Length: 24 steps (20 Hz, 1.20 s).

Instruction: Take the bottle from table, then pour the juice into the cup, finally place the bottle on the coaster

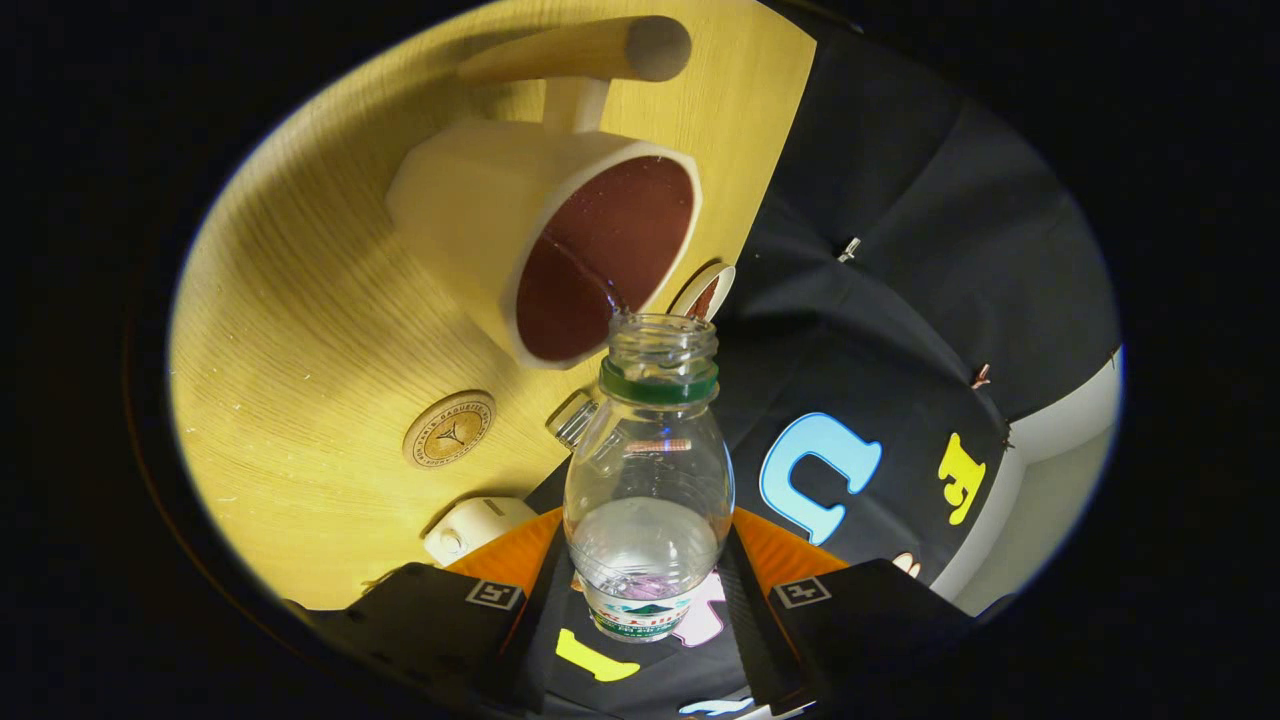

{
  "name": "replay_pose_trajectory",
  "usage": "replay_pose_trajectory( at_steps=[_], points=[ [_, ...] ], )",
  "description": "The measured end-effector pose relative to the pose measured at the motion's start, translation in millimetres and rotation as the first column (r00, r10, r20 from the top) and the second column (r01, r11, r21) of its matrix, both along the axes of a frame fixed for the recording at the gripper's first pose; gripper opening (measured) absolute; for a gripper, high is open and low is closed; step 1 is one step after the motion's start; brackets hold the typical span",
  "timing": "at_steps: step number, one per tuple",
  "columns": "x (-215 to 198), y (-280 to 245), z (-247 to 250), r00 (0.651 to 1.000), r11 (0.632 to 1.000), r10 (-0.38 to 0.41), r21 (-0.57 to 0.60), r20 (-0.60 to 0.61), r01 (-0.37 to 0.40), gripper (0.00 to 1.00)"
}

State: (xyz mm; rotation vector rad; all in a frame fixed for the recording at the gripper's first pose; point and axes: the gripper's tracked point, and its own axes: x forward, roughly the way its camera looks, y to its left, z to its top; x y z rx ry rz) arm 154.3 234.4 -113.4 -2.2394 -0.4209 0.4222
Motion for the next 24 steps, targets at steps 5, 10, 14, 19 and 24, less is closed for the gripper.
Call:
replay_pose_trajectory(
  at_steps=[5, 10, 14, 19, 24],
  points=[
    [-10, 13, 9, 0.999, 0.999, 0.044, -0.004, 0.016, -0.044, 0.76],
    [-6, 12, 15, 0.999, 0.999, 0.035, -0.016, 0.035, -0.034, 0.76],
    [-10, 20, 23, 0.994, 0.995, 0.091, -0.054, 0.059, -0.088, 0.75],
    [-19, 20, 21, 0.991, 0.990, 0.115, -0.085, 0.068, -0.109, 0.76],
    [-23, 22, 19, 0.991, 0.989, 0.120, -0.088, 0.059, -0.115, 0.76]
  ],
)
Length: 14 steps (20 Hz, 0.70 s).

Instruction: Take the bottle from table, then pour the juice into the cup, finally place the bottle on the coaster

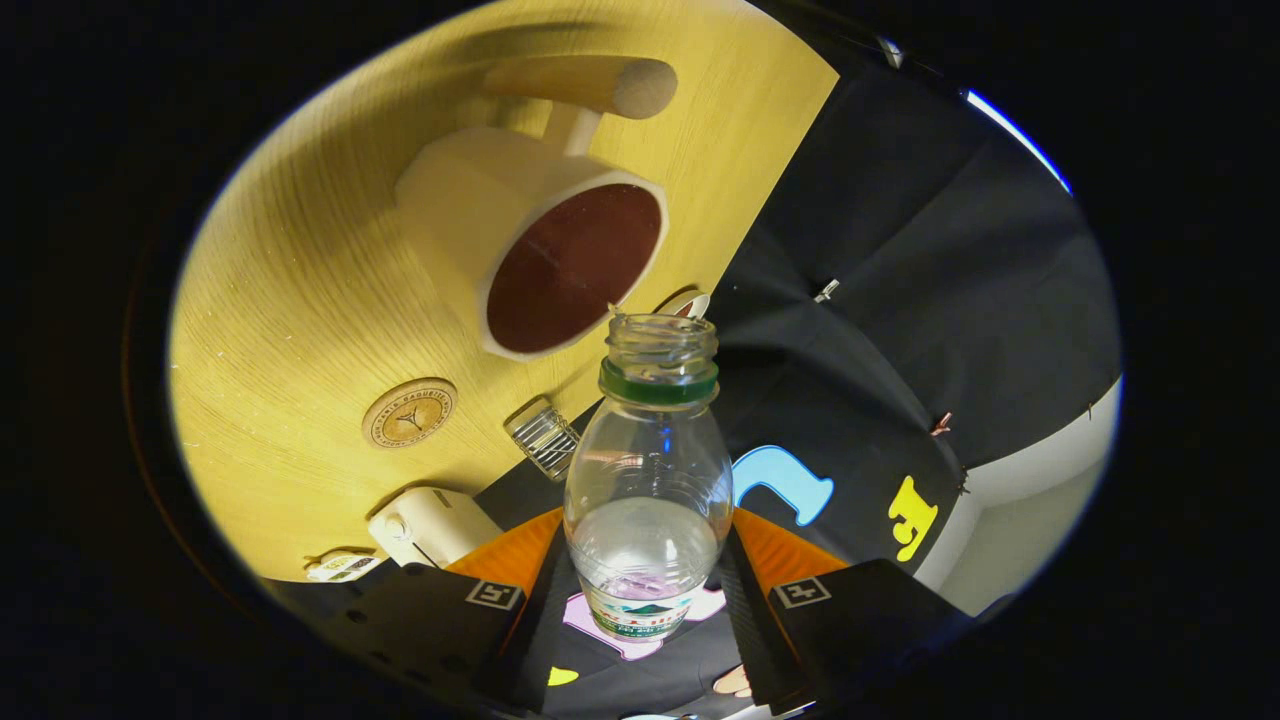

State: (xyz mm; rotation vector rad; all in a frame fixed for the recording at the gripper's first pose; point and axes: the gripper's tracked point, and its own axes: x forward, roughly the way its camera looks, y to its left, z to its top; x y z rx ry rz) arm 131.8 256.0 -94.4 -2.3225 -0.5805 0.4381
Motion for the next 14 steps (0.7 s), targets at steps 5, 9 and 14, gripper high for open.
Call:
replay_pose_trajectory(
  at_steps=[5, 9, 14],
  points=[
    [-0.9, -4.3, -3.3, 1.000, 1.000, -0.005, -0.012, -0.008, 0.005, 0.76],
    [-2.3, -3.7, -2.9, 1.000, 1.000, -0.009, -0.009, -0.013, 0.009, 0.76],
    [0.1, -5.7, 5.2, 0.999, 0.999, -0.041, 0.029, -0.022, 0.041, 0.76]
  ],
)
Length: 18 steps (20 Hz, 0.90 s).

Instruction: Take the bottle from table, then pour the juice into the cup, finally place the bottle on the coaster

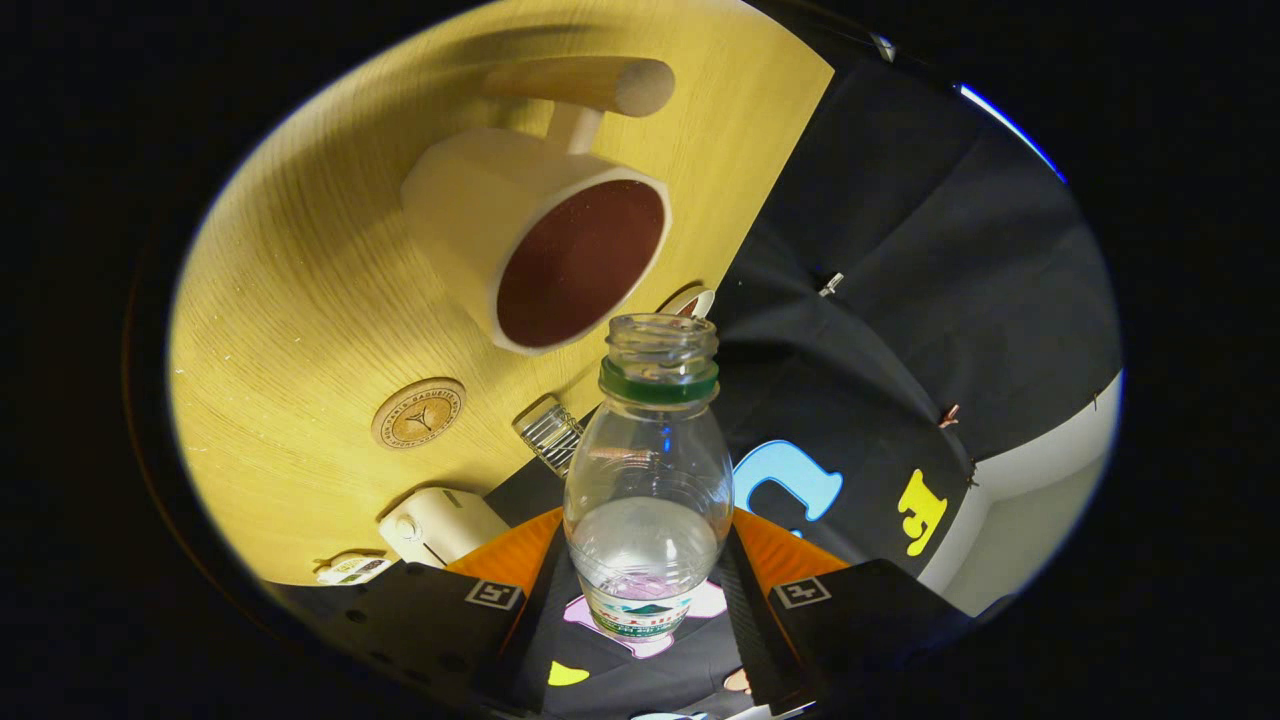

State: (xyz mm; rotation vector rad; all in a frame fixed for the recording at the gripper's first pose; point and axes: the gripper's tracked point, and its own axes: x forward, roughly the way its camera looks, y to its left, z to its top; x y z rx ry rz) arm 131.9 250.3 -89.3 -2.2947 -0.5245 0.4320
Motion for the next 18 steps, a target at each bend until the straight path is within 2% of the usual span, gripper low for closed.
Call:
replay_pose_trajectory(
  at_steps=[3, 5, 8, 10, 13, 18],
  points=[
    [3, -7, 8, 0.998, 0.994, -0.060, 0.090, -0.035, 0.063, 0.76],
    [3, -16, 16, 0.991, 0.976, -0.115, 0.179, -0.069, 0.126, 0.76],
    [1, -33, 29, 0.968, 0.921, -0.202, 0.308, -0.145, 0.239, 0.76],
    [-5, -44, 42, 0.950, 0.869, -0.245, 0.391, -0.194, 0.304, 0.76],
    [-7, -59, 60, 0.908, 0.749, -0.297, 0.517, -0.297, 0.414, 0.76],
    [-7, -70, 75, 0.830, 0.485, -0.296, 0.674, -0.473, 0.557, 0.76]
  ],
)
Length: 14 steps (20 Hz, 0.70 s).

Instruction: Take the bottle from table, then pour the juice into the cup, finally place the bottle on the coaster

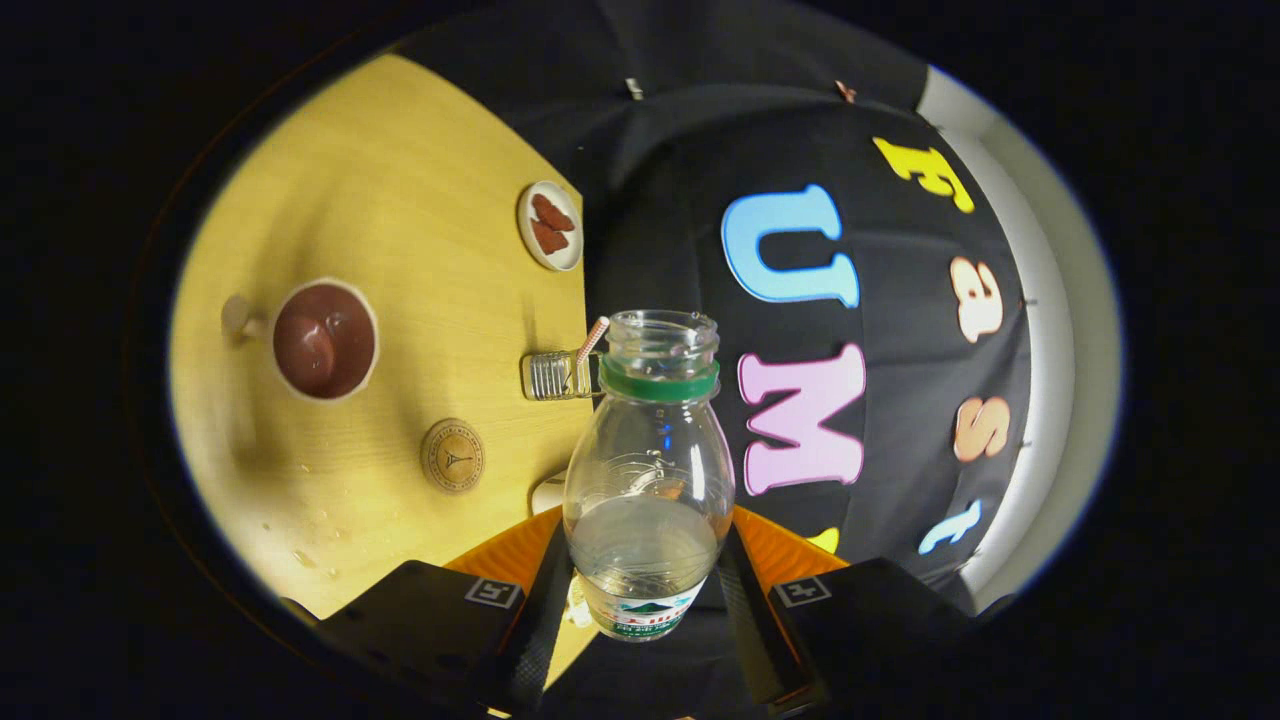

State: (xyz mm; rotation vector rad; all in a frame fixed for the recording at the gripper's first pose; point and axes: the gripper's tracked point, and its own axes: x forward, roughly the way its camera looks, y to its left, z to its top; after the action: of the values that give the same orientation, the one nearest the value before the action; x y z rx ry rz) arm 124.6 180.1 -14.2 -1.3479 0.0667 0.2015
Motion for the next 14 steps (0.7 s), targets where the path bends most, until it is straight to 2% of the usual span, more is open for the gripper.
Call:
replay_pose_trajectory(
  at_steps=[3, 6, 9, 14],
  points=[
    [5, -7, 7, 0.996, 0.983, -0.067, 0.170, -0.055, 0.076, 0.76],
    [9, -8, 7, 0.990, 0.939, -0.085, 0.323, -0.110, 0.117, 0.76],
    [13, -10, 13, 0.986, 0.858, -0.063, 0.496, -0.155, 0.133, 0.76],
    [31, -12, 14, 0.978, 0.688, -0.021, 0.707, -0.205, 0.163, 0.76]
  ],
)
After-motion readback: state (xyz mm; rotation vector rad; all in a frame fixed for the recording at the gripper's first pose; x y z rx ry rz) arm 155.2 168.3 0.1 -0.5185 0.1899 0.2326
